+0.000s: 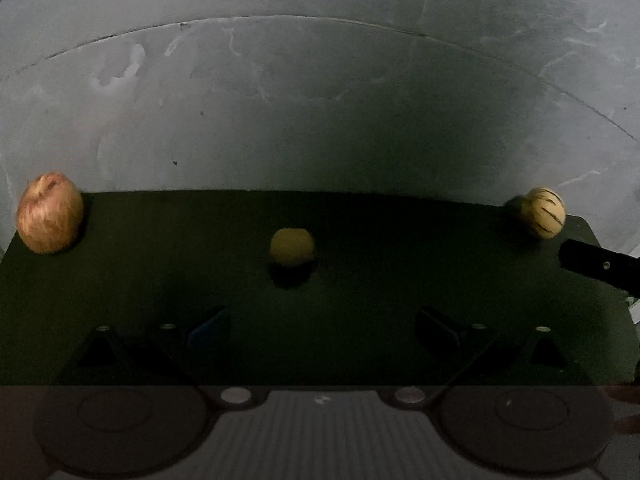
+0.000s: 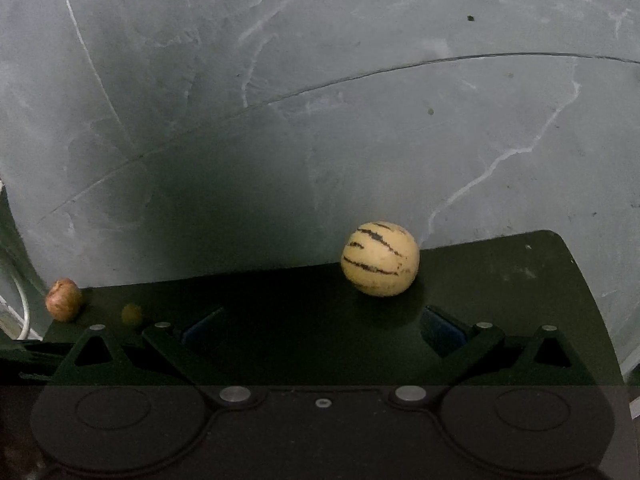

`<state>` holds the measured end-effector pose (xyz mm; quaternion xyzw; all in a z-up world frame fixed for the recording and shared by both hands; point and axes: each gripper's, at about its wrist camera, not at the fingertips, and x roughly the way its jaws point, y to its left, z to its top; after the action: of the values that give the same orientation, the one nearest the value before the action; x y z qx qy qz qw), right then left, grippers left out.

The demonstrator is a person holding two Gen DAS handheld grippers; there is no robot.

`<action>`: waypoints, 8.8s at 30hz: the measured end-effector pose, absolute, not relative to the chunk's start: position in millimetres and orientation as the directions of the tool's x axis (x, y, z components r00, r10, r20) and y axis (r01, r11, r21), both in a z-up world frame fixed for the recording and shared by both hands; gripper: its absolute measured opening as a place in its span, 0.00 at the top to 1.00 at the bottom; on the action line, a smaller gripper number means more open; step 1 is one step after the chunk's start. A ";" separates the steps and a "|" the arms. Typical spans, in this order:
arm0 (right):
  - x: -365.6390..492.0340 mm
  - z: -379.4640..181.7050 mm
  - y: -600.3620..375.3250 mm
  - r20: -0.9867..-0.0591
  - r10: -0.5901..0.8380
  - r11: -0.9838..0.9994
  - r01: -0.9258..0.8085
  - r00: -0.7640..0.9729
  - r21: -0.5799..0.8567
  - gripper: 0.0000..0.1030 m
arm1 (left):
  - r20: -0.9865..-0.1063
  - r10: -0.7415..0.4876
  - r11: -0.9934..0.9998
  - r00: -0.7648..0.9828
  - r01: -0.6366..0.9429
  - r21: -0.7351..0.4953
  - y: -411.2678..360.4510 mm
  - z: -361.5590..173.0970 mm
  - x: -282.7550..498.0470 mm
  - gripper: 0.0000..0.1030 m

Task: Organize fruits

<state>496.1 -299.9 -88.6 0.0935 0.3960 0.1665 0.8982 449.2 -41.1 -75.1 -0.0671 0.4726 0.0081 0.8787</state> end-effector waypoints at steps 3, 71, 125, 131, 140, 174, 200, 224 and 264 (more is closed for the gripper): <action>500.8 -91.0 -296.6 -0.683 0.365 0.930 -0.216 0.632 0.297 0.01 | -0.831 -0.040 0.991 0.555 -0.086 -0.105 -38.1 -74.5 453.8 0.02; 497.4 -112.2 -237.0 -0.666 0.316 0.949 -0.228 0.676 0.219 0.23 | -0.744 0.051 0.992 0.666 -0.122 -0.041 -38.1 -102.1 520.8 0.53; 306.7 -20.3 -226.8 -0.589 0.458 0.889 -0.359 0.666 0.286 0.48 | -0.769 -0.091 0.983 0.633 -0.065 -0.170 -23.6 -26.4 378.3 0.73; 271.4 -25.3 -220.2 -0.609 0.464 0.885 -0.373 0.644 0.280 0.48 | -0.781 -0.108 0.985 0.616 -0.040 -0.167 -12.5 -32.8 349.5 0.73; 224.8 -35.9 -201.1 -0.653 0.463 0.880 -0.401 0.599 0.257 0.48 | -0.800 -0.138 0.985 0.584 -0.005 -0.174 -0.3 -39.2 311.7 0.73; 198.7 -53.3 -181.2 -0.747 0.362 0.923 -0.328 0.558 0.202 0.44 | -0.852 -0.172 0.984 0.494 0.052 -0.168 18.0 -61.4 259.4 0.70; 158.6 5.3 -184.9 -0.652 0.315 0.948 -0.265 0.690 0.177 0.01 | -0.751 -0.167 0.961 0.639 -0.065 -0.269 71.6 -21.2 220.3 0.05; 83.3 25.4 -214.8 -0.582 0.223 0.975 -0.164 0.782 0.153 0.01 | -0.660 -0.062 0.978 0.749 -0.087 -0.191 76.6 8.8 156.5 0.00; 6.6 48.6 -273.3 -0.575 0.360 0.932 -0.310 0.734 0.187 0.01 | -0.673 -0.017 0.971 0.739 -0.150 -0.189 -2.5 24.6 20.5 0.00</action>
<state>6.6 -273.3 48.6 0.0394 0.3169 0.1801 0.9304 20.5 -2.5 24.6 -0.1158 0.3594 0.0359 0.9253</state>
